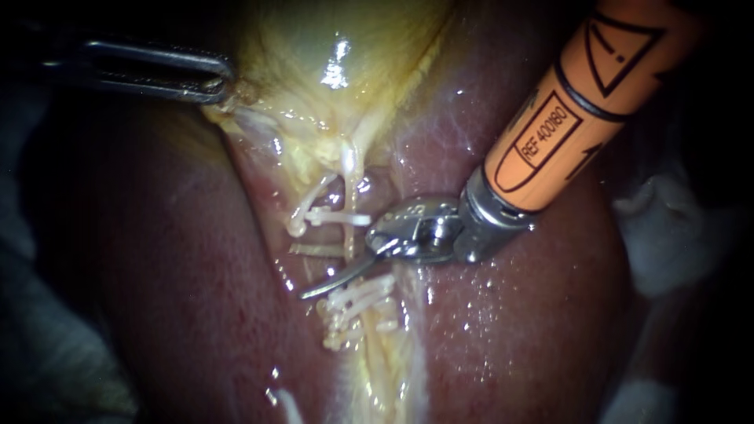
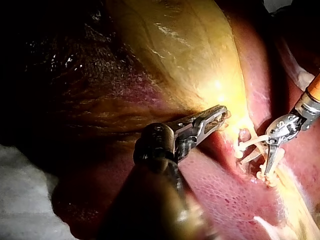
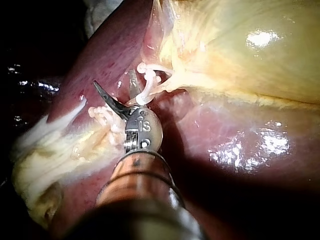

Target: Go to the cutting position right tube

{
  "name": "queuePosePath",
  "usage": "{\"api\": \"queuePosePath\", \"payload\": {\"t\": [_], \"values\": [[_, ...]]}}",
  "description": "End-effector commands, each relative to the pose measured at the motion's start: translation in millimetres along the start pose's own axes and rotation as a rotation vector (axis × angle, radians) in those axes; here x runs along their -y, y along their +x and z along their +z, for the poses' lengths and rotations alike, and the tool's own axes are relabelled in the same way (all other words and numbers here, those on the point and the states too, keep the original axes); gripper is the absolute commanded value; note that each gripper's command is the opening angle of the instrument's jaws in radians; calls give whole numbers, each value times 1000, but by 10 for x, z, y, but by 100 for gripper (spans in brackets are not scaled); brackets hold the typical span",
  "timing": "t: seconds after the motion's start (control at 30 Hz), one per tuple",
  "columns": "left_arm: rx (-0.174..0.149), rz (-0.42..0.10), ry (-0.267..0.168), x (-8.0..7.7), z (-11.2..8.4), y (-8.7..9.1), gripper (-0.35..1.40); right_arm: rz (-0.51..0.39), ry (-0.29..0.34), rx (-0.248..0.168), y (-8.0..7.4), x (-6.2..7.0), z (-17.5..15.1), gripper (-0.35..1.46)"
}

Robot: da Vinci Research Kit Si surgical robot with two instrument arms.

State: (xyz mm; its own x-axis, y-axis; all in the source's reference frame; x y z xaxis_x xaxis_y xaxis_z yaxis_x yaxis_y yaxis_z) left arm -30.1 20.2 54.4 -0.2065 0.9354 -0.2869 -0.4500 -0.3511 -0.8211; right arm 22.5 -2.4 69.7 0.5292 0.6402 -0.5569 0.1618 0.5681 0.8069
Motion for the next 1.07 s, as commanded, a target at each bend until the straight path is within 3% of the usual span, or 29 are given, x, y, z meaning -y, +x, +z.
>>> {"api": "queuePosePath", "payload": {"t": [0.03,0.27,0.6,1.07], "values": [[0,0,0,0,0,0,-35,-1,2,-4,0,0,0,129],[0,0,0,0,0,0,-35,-1,24,-41,5,5,-1,129],[0,0,0,0,0,0,-35,6,72,-108,28,32,-9,129],[0,0,0,0,0,0,-35,8,76,-111,31,32,-11,129]]}}
